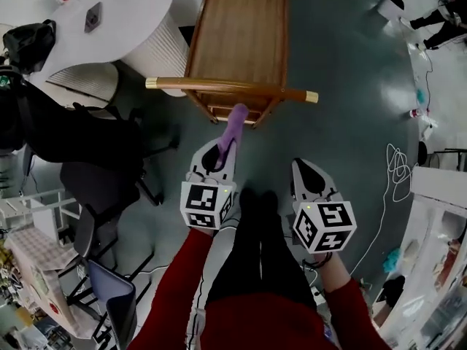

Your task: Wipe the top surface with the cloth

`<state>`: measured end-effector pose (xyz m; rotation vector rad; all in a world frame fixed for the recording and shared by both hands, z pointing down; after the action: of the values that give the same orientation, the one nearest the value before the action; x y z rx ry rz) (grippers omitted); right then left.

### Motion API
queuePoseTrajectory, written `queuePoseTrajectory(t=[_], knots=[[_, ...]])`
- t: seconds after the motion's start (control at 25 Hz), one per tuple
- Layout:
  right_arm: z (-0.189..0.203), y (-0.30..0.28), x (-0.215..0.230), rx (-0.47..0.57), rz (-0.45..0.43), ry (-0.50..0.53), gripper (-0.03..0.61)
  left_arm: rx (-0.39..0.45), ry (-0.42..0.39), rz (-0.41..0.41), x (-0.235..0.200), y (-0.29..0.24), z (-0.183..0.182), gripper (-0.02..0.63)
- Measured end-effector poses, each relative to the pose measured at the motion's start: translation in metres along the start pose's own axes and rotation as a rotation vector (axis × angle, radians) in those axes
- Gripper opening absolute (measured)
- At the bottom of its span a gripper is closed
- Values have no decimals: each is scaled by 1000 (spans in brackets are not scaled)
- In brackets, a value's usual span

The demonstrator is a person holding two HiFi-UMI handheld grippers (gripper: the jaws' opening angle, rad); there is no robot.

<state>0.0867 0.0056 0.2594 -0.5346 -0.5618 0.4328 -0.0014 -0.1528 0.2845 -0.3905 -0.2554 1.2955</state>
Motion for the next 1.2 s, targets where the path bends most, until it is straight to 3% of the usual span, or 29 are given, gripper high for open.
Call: queuePoseTrajectory(t=[0.08, 0.16, 0.48, 0.64, 0.84, 1.04, 1.2], knots=[[7, 14, 8, 0, 24, -23, 3, -13, -29, 109, 46, -18, -3, 48], [10, 25, 18, 5, 47, -36, 3, -13, -46, 164, 76, -34, -10, 48], [22, 45, 44, 14, 81, -69, 3, -39, -60, 162, 100, -69, -11, 48], [26, 18, 57, -44, 59, -41, 3, -36, -54, 77, 78, -86, -1, 48], [29, -47, 64, -92, 16, -1, 3, 1, -18, -79, 2, -95, 15, 48], [36, -111, 37, -127, -35, 19, 3, 54, 43, -283, -104, -53, 21, 48], [39, -143, 22, -160, -67, 48, 3, 65, 68, -409, -151, -23, 25, 48]])
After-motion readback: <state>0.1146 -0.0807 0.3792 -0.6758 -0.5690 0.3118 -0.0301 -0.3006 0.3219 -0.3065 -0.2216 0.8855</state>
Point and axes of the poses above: the fingertips, and each gripper's own axes: y backward along the fingers, x to its right, z out of its underside, the point moved 4 cm from there along y, backward along the fingers, and after that the axes turned 5 degrees about -y, right-handed, at the moved point
